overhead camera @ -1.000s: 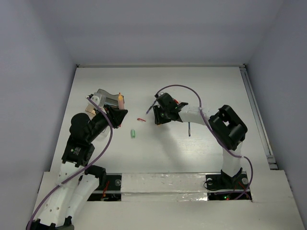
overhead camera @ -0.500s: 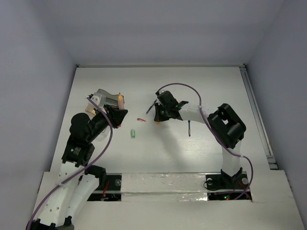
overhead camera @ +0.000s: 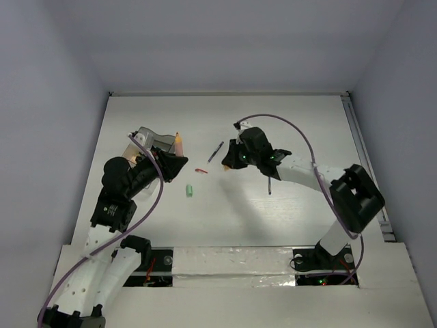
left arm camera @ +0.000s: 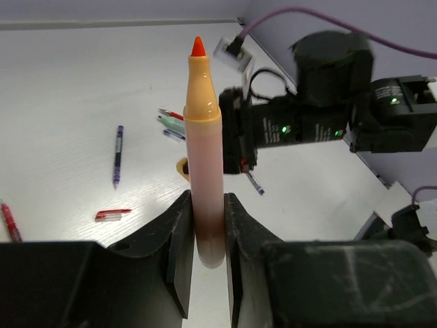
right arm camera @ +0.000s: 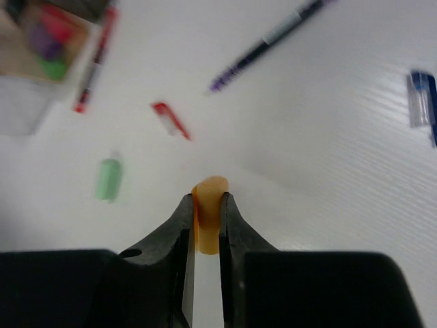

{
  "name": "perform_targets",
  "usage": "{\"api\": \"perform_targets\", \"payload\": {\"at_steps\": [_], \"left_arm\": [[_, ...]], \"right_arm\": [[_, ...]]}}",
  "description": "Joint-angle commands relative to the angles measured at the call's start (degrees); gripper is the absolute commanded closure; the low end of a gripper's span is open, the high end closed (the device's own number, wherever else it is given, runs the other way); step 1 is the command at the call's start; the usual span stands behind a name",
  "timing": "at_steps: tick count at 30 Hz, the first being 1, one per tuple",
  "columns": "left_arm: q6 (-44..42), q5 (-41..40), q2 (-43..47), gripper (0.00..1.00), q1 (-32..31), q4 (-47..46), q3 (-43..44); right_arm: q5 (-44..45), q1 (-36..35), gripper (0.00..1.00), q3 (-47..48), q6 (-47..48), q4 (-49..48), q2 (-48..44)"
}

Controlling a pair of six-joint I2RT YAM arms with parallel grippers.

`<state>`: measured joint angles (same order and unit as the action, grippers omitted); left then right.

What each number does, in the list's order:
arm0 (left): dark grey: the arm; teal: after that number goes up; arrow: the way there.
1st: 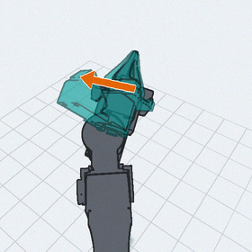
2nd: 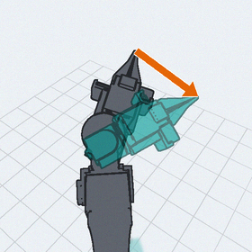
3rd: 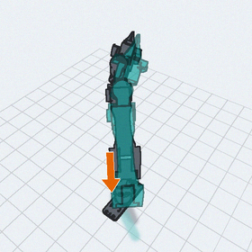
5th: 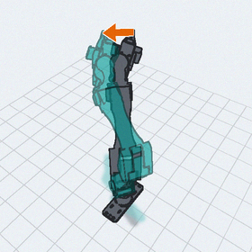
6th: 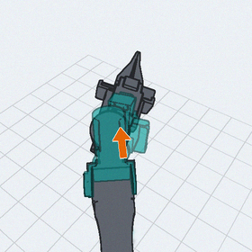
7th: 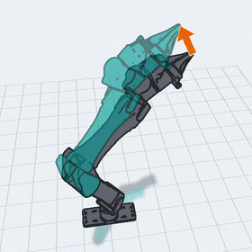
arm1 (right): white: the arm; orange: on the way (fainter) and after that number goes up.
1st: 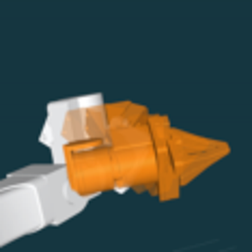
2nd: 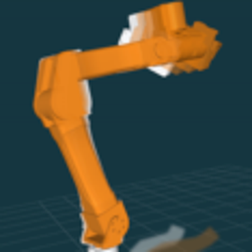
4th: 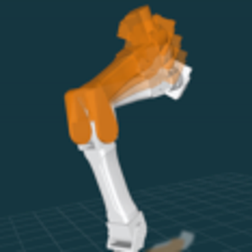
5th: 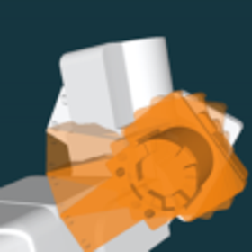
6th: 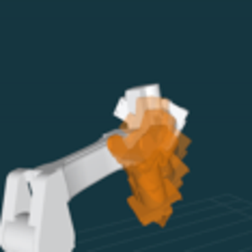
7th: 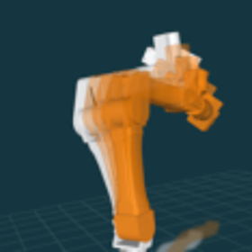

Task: Sort the stationery into containers
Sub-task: Pick up the pen cap from the center of the board, then close the pen cap on the pen.

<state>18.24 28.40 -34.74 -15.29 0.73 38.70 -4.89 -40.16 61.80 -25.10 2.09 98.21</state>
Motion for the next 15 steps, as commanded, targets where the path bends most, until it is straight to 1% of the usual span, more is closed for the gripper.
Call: {"api": "perform_targets", "payload": {"at_steps": [1, 2, 3, 5, 6, 7, 8, 9, 10, 11, 12, 13, 14, 15], "left_arm": [[3.2, 6.7, -0.3, 1.00, 0.3, -6.8, 0.0], [4.1, 7.9, -0.4, 1.00, 0.3, -9.0, -0.4], [6.1, 9.2, -0.2, 1.00, 0.3, -10.4, -0.6], [8.5, 12.5, -0.2, 1.00, 0.3, -14.6, -1.4], [10.0, 13.7, -0.2, 1.00, 0.3, -16.4, -1.8], [13.1, 16.1, -0.2, 1.00, 0.3, -18.1, -2.3], [15.0, 17.3, 0.0, 1.00, 0.3, -22.4, -3.4], [17.1, 19.7, 0.1, 1.00, 0.3, -25.1, -4.3], [19.4, 21.0, 0.2, 1.00, 0.3, -28.0, -5.2], [24.9, 22.0, 0.3, 1.00, 0.3, -34.9, -7.3], [27.6, 23.2, 0.3, 1.00, 0.3, -38.6, -8.4], [30.1, 24.7, 0.2, 1.00, 0.3, -41.7, -9.2], [34.0, 25.2, 0.0, 1.00, 0.3, -47.3, -10.4], [35.2, 25.6, -0.1, 1.00, 0.3, -49.4, -10.8]], "right_arm": [[-6.3, 0.2, 1.00, -0.1, -3.2, -13.8, -8.8], [-7.7, 0.2, 1.00, -0.3, -4.2, -15.8, -10.0], [-9.2, 0.2, 1.00, -0.5, -5.4, -21.5, -11.1], [-13.3, 0.2, 1.00, -1.0, -9.1, -27.0, -13.3], [-14.6, 0.2, 1.00, -1.2, -10.4, -32.7, -13.8], [-16.8, 0.2, 1.00, -1.3, -12.8, -35.8, -14.5], [-18.0, 0.2, 1.00, -1.5, -13.8, -38.7, -14.8], [-19.7, 0.2, 1.00, -1.3, -14.8, -43.6, -15.0], [-20.0, 0.2, 1.00, -1.2, -16.8, -45.9, -15.2], [-20.5, 0.2, 1.00, -1.2, -17.9, -48.3, -15.4], [-21.3, 0.2, 1.00, -1.2, -19.0, -53.1, -15.3], [-22.5, 0.2, 1.00, -1.1, -21.0, -55.2, -15.3], [-23.6, 0.2, 1.00, -0.8, -22.1, -57.2, -15.0], [-24.5, 0.2, 1.00, -0.5, -23.3, -61.2, -14.6]]}}
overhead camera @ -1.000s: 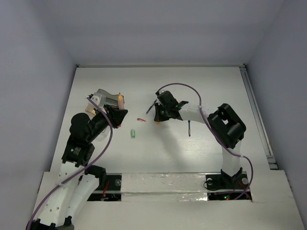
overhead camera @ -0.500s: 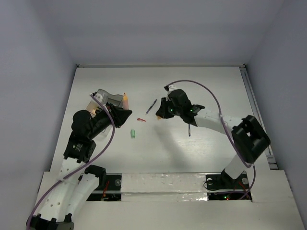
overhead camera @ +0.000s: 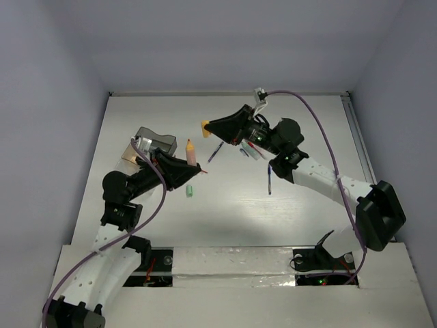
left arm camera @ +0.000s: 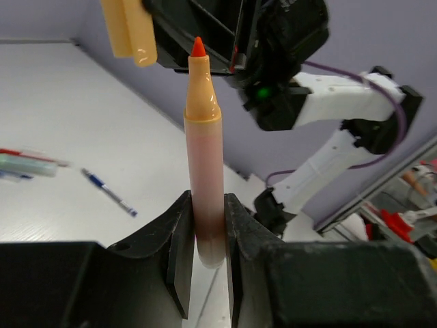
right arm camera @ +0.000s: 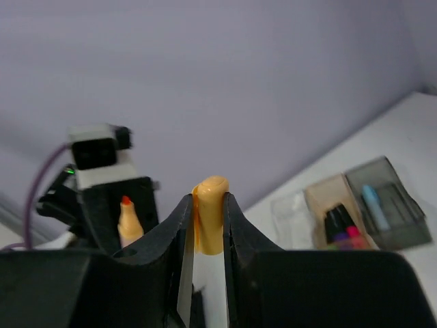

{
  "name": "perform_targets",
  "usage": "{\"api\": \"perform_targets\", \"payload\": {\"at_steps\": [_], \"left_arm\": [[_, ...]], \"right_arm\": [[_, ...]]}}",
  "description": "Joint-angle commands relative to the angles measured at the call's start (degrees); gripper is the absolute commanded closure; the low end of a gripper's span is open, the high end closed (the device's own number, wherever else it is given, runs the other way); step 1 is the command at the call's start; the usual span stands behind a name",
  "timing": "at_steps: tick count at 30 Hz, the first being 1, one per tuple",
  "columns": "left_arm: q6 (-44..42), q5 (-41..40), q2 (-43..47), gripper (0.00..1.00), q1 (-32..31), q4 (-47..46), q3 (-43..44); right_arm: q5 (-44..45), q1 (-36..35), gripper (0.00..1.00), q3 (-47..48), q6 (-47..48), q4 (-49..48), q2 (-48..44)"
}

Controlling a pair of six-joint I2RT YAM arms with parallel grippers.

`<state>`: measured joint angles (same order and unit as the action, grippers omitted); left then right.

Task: Sort the stationery into containers
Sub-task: Close the pen cap on the pen.

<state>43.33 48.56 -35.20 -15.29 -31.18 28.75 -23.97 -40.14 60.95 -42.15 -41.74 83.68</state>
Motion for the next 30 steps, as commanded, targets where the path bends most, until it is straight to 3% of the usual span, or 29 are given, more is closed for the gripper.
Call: {"api": "perform_targets", "payload": {"at_steps": [1, 7, 18, 30], "left_arm": [[11.8, 6.1, -0.1, 1.00, 0.3, -20.0, -1.1], [14.1, 6.9, -0.9, 1.00, -1.5, -24.8, -0.6], [10.6, 5.6, -1.9, 1.00, -3.8, -21.1, 0.6], [6.9, 5.2, -3.1, 1.00, -3.8, -17.6, 2.9]], "right_arm": [[-7.0, 0.2, 1.00, 1.0, -9.0, -21.5, 0.7], [-10.5, 0.2, 1.00, 4.4, -16.5, -29.6, 4.5], [-12.0, -2.0, 1.00, 10.2, -23.2, -38.4, 9.1], [-12.9, -4.3, 1.00, 11.6, -26.6, -41.8, 11.8]]}}
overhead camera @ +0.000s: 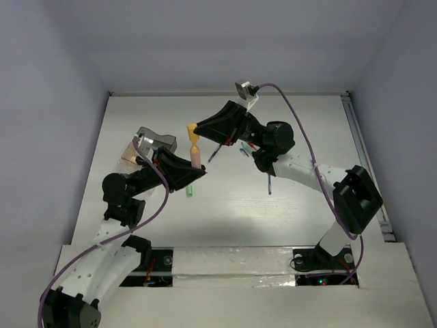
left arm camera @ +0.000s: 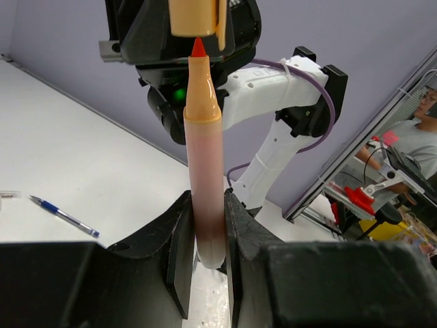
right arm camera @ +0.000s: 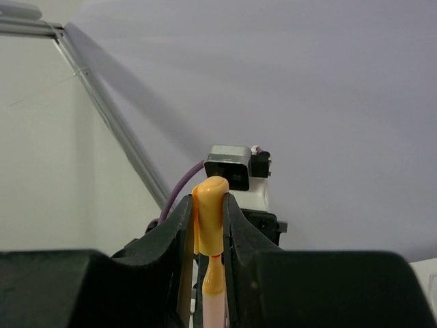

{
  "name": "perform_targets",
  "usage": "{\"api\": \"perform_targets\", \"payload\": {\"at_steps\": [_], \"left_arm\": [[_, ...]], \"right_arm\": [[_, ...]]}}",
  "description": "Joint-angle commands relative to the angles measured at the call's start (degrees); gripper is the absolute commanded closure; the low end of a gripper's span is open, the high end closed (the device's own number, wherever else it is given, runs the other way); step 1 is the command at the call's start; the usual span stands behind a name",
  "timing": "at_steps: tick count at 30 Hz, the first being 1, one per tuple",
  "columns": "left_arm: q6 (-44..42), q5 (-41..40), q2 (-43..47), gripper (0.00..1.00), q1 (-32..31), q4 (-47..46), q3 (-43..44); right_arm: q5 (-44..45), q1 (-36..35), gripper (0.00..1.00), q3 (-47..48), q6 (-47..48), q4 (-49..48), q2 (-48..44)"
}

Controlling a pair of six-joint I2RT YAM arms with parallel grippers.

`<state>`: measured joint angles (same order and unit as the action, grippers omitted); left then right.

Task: Sort the stationery into containers
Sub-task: Close the pen cap on the pen.

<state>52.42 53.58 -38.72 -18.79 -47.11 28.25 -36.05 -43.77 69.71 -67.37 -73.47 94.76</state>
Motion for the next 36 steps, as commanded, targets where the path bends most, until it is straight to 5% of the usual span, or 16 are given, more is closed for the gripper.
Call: {"api": "perform_targets", "payload": {"at_steps": [1, 27, 36], "left_arm": [[-2.3, 0.2, 0.4, 1.00, -0.3, -1.6, 3.5], [-8.2, -4.5, 3.1, 1.00, -0.3, 2.7, 6.4], [-6.8, -4.9, 4.5, 1.00, -0.3, 0.4, 9.4]], "right_arm": [[-1.0, -0.7, 1.00, 3.0, -1.5, -10.0, 0.9], [-2.2, -2.3, 1.00, -1.9, -4.0, -16.1, 2.2], [-4.9, -3.4, 1.00, -8.4, 1.4, -10.0, 0.1]]}}
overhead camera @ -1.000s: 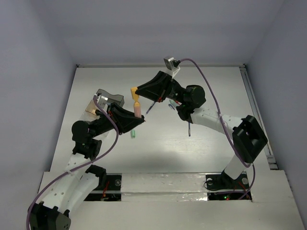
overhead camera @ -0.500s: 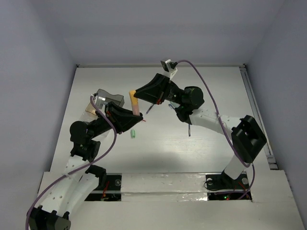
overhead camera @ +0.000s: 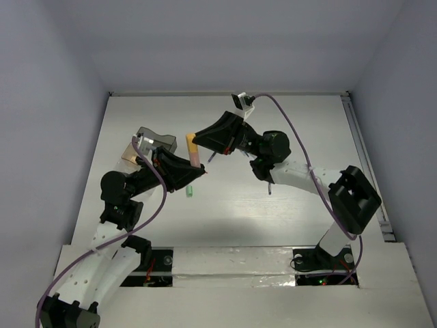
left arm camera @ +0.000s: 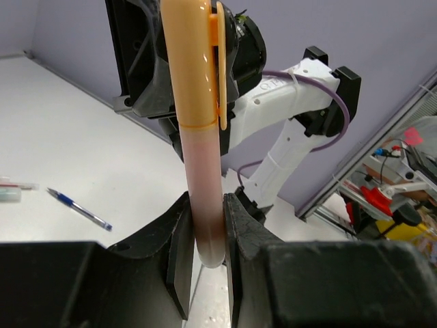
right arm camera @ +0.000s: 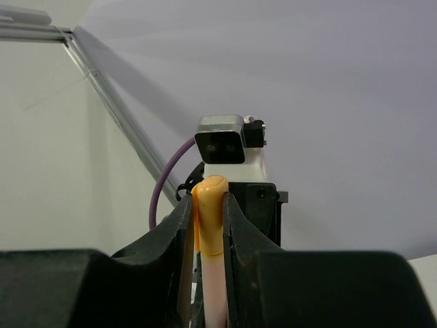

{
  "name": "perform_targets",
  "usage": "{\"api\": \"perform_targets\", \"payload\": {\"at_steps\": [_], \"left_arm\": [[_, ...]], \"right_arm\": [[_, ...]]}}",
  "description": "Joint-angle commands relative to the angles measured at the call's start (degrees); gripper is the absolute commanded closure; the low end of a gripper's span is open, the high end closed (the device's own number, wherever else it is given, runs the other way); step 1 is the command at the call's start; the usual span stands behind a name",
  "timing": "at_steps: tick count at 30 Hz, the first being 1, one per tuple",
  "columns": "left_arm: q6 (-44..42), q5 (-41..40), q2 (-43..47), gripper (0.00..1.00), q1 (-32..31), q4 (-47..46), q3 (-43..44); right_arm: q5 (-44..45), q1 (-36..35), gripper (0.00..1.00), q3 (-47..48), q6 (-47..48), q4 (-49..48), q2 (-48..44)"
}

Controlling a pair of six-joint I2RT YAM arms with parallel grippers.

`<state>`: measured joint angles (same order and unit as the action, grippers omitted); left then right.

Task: Sort the stationery into containers
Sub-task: Close the pen cap on the pen.

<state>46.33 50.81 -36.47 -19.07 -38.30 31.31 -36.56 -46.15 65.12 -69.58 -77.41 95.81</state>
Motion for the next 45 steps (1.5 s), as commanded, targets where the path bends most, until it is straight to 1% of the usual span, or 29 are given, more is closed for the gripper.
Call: {"api": "perform_targets", "payload": {"at_steps": [1, 2, 8, 9, 13, 14, 15, 16, 17, 18, 20, 22, 23, 26, 28, 29, 32, 33, 36, 39, 45], "left_arm": [[-0.8, -2.5, 2.4, 1.00, 0.0, -8.2, 6.7], [-0.7, -2.5, 2.4, 1.00, 0.0, -8.0, 7.1], [0.4, -2.0, 2.1, 1.00, 0.0, -8.5, 6.6], [0.6, -1.8, 2.0, 1.00, 0.0, -8.5, 6.6], [-0.4, -1.1, 1.7, 1.00, 0.0, -6.4, 8.4], [-1.1, -1.0, 1.8, 1.00, 0.0, -5.0, 8.8], [-1.1, -0.7, 1.8, 1.00, 0.0, -4.9, 8.7], [-1.2, -0.4, 1.7, 1.00, 0.0, -4.7, 8.5], [-1.2, -0.1, 1.7, 1.00, 0.0, -4.5, 8.2], [-1.1, 0.0, 1.7, 1.00, 0.0, -4.3, 7.2], [-1.0, -0.1, 1.8, 1.00, 0.0, -4.1, 6.0], [-1.0, -0.1, 1.8, 1.00, 0.0, -3.8, 4.9], [-1.2, -0.2, 1.9, 1.00, 0.0, -2.9, 4.6], [-2.5, -0.7, 2.7, 1.00, 0.0, -1.6, 4.4], [-2.7, -1.1, 3.0, 1.00, 0.0, -1.2, 3.8], [-2.7, -1.2, 3.2, 1.00, 0.0, -1.2, 3.5], [-2.7, -1.7, 3.3, 1.00, 0.0, -0.9, 1.9], [-2.7, -1.8, 3.3, 1.00, 0.0, -0.8, 1.6], [-3.3, -2.1, 3.4, 1.00, 0.0, 0.1, 0.3], [-4.3, -2.5, 3.3, 1.00, 0.0, 2.0, 0.1], [-4.5, -1.9, 3.0, 1.00, -0.5, 2.3, -0.6]], "right_arm": [[-4.7, -1.6, 1.00, -5.2, 4.7, -4.3, -2.1], [-4.8, -1.6, 1.00, -5.8, 7.0, -2.9, -2.6], [-4.9, -1.6, 1.00, -9.0, 13.7, 4.4, -6.2], [-5.3, -1.6, 1.00, -8.7, 14.4, 7.4, -6.4], [-7.7, -1.6, 1.00, -7.9, 16.7, 14.7, -6.4], [-7.6, -1.6, 0.87, -7.8, 18.7, 16.6, -7.1], [-7.3, -1.6, 0.76, -7.7, 19.8, 19.9, -7.7], [-7.0, -1.6, 0.66, -7.9, 20.8, 20.8, -8.3], [-6.5, -1.6, 0.53, -8.1, 22.0, 21.3, -8.8], [-6.0, -1.6, 0.48, -8.3, 22.6, 21.9, -10.3], [-6.3, -1.6, 0.42, -7.9, 24.1, 22.3, -11.3], [-6.5, -1.6, 0.38, -7.6, 25.1, 23.9, -12.7], [-6.2, -1.6, 0.33, -7.6, 26.2, 24.6, -13.3], [-5.5, -1.6, 0.28, -7.9, 28.9, 26.6, -15.6], [-4.0, -1.6, 0.23, -8.5, 30.4, 29.0, -17.2], [-3.4, -1.6, 0.19, -8.5, 32.2, 30.1, -18.7], [-1.3, -1.6, 0.13, -7.2, 35.7, 35.6, -21.1], [-0.5, -1.1, 0.13, -6.5, 37.9, 38.2, -22.0], [0.1, -1.0, 0.12, -2.9, 40.2, 40.7, -21.5], [-0.6, -1.0, 0.12, 1.8, 41.1, 42.3, -19.6], [0.0, -1.0, 0.12, 10.2, 42.2, 46.2, -15.2]]}}
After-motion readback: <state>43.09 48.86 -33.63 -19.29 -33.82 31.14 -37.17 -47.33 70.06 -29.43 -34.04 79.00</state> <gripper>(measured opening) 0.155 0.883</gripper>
